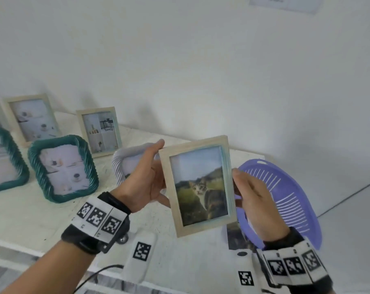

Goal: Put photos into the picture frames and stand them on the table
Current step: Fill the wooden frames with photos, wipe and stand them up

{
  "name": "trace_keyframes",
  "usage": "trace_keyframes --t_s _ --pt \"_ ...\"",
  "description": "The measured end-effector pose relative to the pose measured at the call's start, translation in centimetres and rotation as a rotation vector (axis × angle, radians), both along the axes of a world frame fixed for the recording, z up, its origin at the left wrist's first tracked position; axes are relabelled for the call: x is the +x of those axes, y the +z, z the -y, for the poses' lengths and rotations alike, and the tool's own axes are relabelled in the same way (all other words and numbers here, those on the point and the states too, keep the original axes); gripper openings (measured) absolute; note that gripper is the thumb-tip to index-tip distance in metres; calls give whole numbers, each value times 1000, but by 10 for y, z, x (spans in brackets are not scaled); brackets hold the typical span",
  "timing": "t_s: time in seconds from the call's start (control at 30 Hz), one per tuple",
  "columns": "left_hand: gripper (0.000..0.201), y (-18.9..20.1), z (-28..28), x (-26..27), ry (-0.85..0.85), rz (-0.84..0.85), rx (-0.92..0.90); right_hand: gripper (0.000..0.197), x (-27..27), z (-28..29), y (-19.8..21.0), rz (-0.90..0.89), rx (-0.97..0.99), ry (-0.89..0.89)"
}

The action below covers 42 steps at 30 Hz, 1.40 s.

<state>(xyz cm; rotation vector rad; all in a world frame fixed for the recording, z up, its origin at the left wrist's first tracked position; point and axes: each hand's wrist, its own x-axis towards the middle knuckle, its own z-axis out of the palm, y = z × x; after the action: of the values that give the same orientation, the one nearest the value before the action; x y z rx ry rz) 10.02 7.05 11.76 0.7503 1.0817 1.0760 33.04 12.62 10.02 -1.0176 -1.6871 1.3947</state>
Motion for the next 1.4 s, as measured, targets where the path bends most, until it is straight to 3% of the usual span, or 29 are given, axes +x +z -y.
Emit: trace_keyframes --t_s 0.07,0.1,0.23,0.4,0.5,0.77,1.03,1.4 --pt "70 17 -13 -4 44 -83 48 26 -4 -20 19 -29 119 16" --pt "69 26 -21 -6 60 -131 72 24 -8 -31 27 -37 168 15" --pt "65 64 -58 -24 119 -259 149 31 -36 -80 49 -18 407 0" --pt "62 99 -101 -60 145 -384 188 42 -82 -137 68 32 434 37" --pt "60 102 -127 -86 141 -402 174 39 -109 -165 72 70 464 69" --pt "55 57 -188 -141 76 -399 17 36 -164 -222 25 216 408 108" --pt "54 -10 -212 -170 28 -364 -184 30 -188 -235 -43 346 264 139" --pt "49 -61 -216 -179 2 -269 -275 26 -193 -229 -68 476 203 175"
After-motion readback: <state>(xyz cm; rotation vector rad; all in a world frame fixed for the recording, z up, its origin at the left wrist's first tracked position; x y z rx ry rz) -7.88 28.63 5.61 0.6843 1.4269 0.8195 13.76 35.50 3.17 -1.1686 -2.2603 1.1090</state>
